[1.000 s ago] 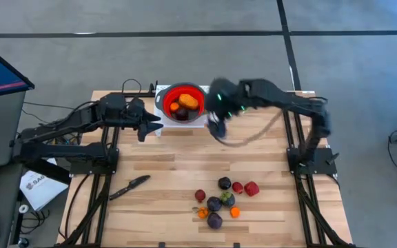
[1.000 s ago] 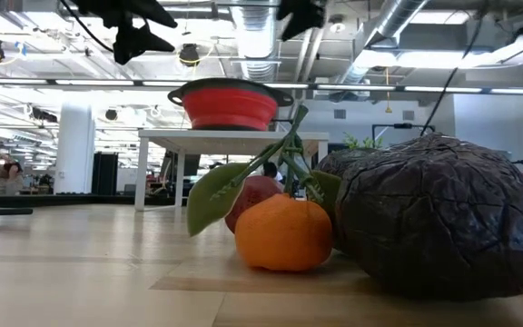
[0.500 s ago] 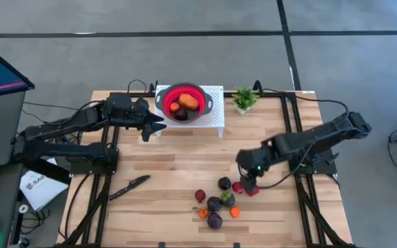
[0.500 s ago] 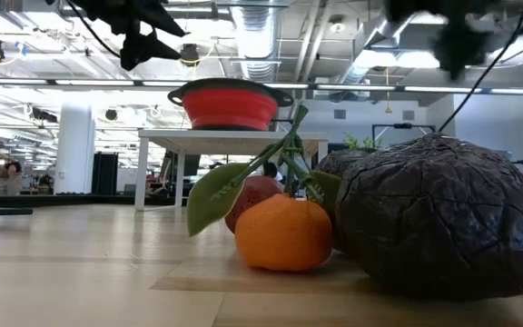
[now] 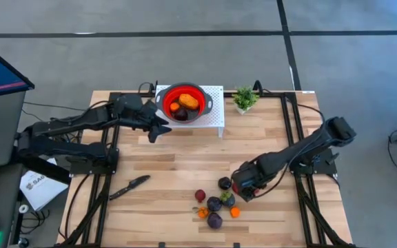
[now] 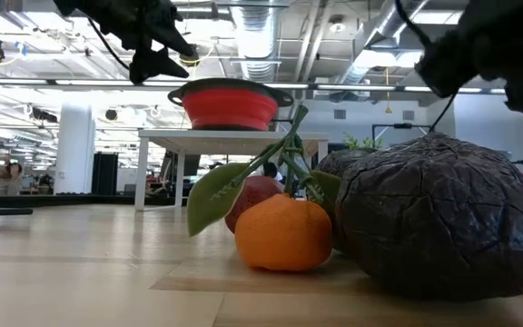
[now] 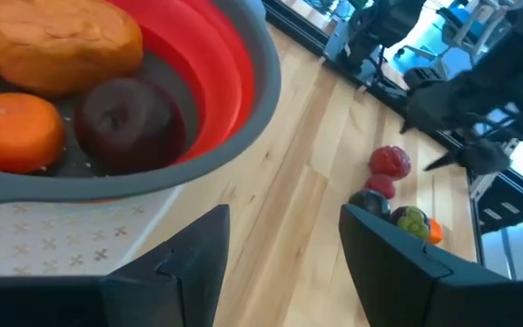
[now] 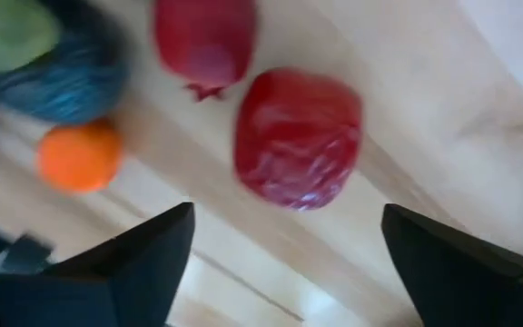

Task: Pick & Place Fruit
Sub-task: Put the red apple into the red strainer bowl on the shelf

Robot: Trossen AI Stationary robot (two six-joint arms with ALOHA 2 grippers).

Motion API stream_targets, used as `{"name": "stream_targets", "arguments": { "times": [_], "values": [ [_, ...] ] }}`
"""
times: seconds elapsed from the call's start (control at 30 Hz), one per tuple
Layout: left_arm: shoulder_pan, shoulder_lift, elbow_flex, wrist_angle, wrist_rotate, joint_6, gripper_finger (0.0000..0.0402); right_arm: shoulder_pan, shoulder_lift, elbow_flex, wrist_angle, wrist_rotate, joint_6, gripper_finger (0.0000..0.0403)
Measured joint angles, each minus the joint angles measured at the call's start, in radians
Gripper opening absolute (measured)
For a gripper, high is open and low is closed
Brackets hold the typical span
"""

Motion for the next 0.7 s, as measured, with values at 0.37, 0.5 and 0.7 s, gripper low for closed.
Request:
{"name": "stream_targets", "arguments": {
  "times": [0.37,0.5,0.7],
  "values": [
    [0.0,0.002,0.0,0.008,0.001,0.037,0.0205,0.0,0.171,0.0,0.077,0.034,-0.117,0.0382],
    [0.0,0.002,0.0,0.011,0.001,0.037,0.0205,0.006,0.207,0.001,0.094,0.041,-0.149,0.0352],
    [0.0,0.002,0.0,0.015,0.001,0.037,0.0205,0.018,0.217,0.001,0.092,0.04,-0.228,0.0294]
  ]
}}
